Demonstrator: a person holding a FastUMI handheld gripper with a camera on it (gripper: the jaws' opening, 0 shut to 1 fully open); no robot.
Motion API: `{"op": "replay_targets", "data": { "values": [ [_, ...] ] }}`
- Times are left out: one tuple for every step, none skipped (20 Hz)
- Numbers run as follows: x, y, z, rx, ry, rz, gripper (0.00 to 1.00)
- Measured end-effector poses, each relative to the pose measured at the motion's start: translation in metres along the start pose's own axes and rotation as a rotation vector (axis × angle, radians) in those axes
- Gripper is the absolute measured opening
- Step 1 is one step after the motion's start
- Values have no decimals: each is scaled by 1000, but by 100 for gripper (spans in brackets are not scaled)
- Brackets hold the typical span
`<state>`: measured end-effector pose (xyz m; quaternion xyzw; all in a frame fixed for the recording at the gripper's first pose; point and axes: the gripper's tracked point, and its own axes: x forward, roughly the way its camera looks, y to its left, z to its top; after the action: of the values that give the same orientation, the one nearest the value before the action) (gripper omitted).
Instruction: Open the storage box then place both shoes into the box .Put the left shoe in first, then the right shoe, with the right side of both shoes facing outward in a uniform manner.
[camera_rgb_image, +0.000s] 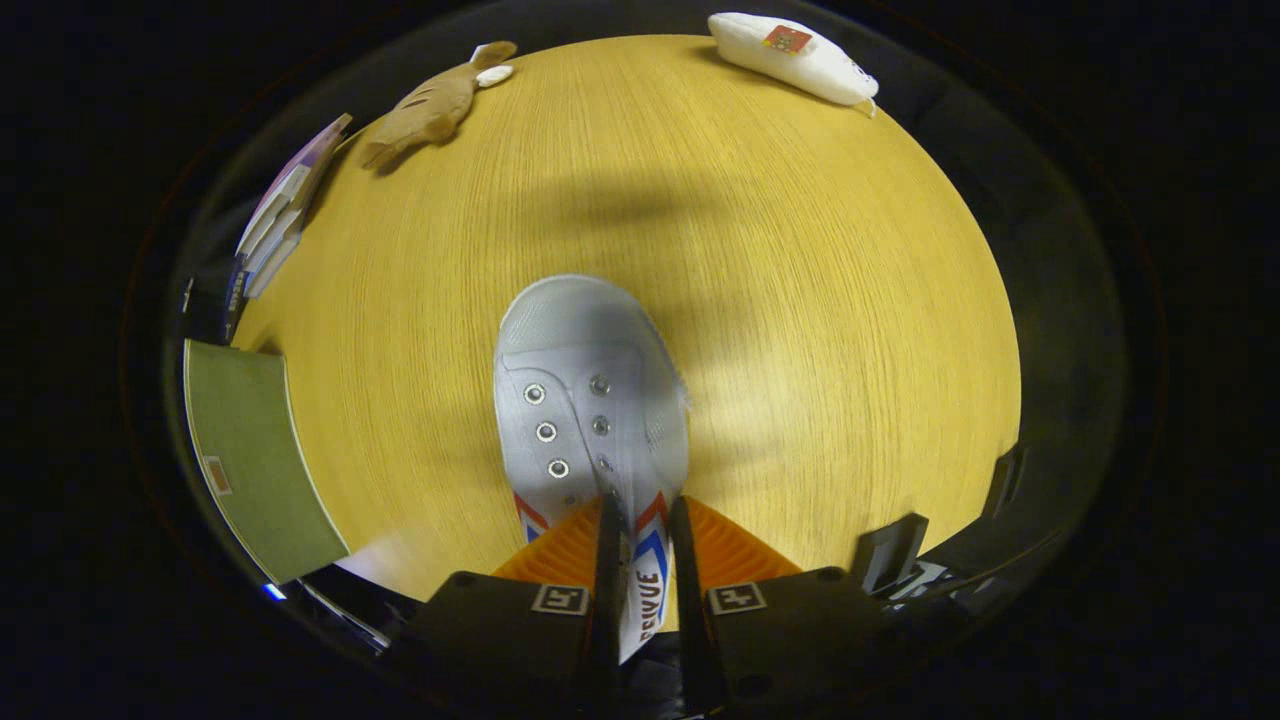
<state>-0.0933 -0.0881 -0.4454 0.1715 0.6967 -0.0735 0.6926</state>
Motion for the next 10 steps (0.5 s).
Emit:
{"op": "replay_targets", "data": {
  "values": [
    [-5,0,0,11,-3,7,16],
    [-9,2,-1,28,-5,28,8],
    [-13,5,-2,42,-16,49,8],
    [-16,6,-2,51,-27,65,8],
    [-19,6,-2,57,-31,71,7],
    [-23,7,-2,66,-42,83,8],
    [-28,10,-1,74,-49,98,7],
    [-36,14,-3,88,-59,116,7],
    [-45,20,-4,101,-62,137,7],
    [-56,27,-4,112,-65,158,8]
  ]
}}
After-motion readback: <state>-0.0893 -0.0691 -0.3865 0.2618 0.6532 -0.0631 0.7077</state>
